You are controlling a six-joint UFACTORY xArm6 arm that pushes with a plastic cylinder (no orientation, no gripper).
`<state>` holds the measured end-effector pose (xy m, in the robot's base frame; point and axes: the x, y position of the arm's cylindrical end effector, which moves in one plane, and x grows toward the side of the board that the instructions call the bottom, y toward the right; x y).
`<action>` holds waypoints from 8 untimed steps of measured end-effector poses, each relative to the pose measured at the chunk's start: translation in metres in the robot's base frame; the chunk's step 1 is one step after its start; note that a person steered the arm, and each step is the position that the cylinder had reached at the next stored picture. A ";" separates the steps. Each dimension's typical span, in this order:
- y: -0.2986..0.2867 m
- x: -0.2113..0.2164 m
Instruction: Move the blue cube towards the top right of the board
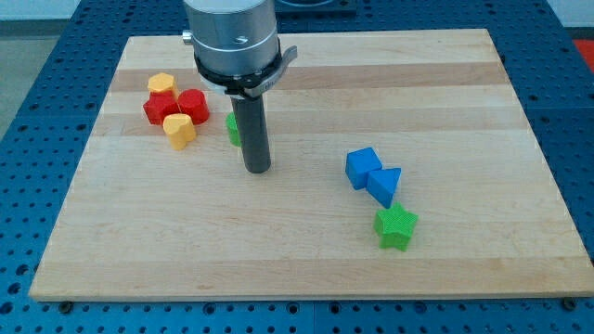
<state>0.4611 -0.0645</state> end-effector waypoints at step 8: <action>-0.050 -0.009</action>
<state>0.4521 -0.1148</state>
